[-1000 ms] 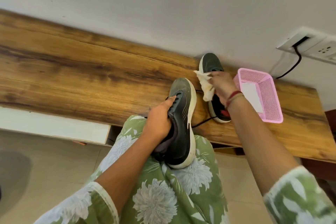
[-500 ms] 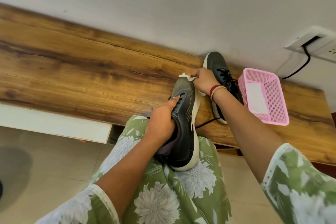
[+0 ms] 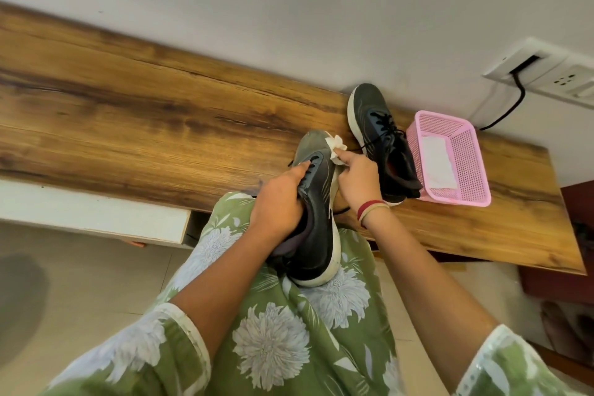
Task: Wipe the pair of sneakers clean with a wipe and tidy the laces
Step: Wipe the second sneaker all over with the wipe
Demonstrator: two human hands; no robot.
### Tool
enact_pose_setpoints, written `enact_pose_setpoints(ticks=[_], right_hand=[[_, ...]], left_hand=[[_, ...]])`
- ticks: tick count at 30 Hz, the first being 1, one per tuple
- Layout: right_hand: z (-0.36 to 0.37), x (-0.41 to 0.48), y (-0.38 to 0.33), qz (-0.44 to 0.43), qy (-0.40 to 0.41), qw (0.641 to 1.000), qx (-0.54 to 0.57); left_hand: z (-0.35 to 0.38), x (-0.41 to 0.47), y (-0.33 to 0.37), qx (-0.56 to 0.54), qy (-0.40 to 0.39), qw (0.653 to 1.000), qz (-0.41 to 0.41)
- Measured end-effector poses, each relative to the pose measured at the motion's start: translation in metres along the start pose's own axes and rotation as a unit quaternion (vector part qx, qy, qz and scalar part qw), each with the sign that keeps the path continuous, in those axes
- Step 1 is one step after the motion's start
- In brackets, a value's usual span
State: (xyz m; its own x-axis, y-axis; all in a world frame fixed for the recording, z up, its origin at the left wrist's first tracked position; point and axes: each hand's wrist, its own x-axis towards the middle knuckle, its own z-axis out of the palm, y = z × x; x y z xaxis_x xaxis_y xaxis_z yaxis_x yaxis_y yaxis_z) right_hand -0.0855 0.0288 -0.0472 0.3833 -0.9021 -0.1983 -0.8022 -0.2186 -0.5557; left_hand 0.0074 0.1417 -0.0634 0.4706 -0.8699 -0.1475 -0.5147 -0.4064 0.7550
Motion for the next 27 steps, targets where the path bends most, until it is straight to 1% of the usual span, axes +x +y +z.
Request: enact_pose_setpoints(ticks=[5,10,13,17,21,23,24,26,27], right_hand=[[0.010,-0.031,0.006,0.017,0.043,0.998,0.042],[0.015,-0.057,0.001,-0.004,0.035,0.999,0.037],[0.013,-0.066,0.001,-0.002,0.021,0.999,0.032],[0.006,-0.072,0.003,0.010,-0.025,0.999,0.020],[-0.008,-0.083,0.003,-0.011,-0.085,0.996,0.025],[-0.020,-0.088,0.003,-0.009,-0.139,0.990,0.036],[-0.031,-0.087,0.003,-0.007,-0.179,0.983,0.032],[-0.056,-0.079,0.001,0.010,-0.277,0.960,0.031],[-0.068,-0.070,-0.001,0.033,-0.299,0.952,0.061]], left_hand=[[0.001,-0.001,0.000,0.020,-0.004,1.000,0.002],[0.003,0.000,-0.002,0.011,-0.003,1.000,-0.002],[0.003,0.001,-0.003,-0.012,-0.005,1.000,-0.004],[0.003,0.002,-0.004,-0.031,-0.004,0.999,-0.007],[0.003,0.000,-0.004,-0.043,0.001,0.999,-0.003],[0.001,-0.001,-0.004,-0.051,0.004,0.999,-0.002],[0.001,-0.002,-0.004,-0.055,0.003,0.998,-0.002],[0.000,-0.002,-0.002,-0.060,0.001,0.998,0.004],[-0.001,-0.002,-0.002,-0.059,0.000,0.998,0.006]])
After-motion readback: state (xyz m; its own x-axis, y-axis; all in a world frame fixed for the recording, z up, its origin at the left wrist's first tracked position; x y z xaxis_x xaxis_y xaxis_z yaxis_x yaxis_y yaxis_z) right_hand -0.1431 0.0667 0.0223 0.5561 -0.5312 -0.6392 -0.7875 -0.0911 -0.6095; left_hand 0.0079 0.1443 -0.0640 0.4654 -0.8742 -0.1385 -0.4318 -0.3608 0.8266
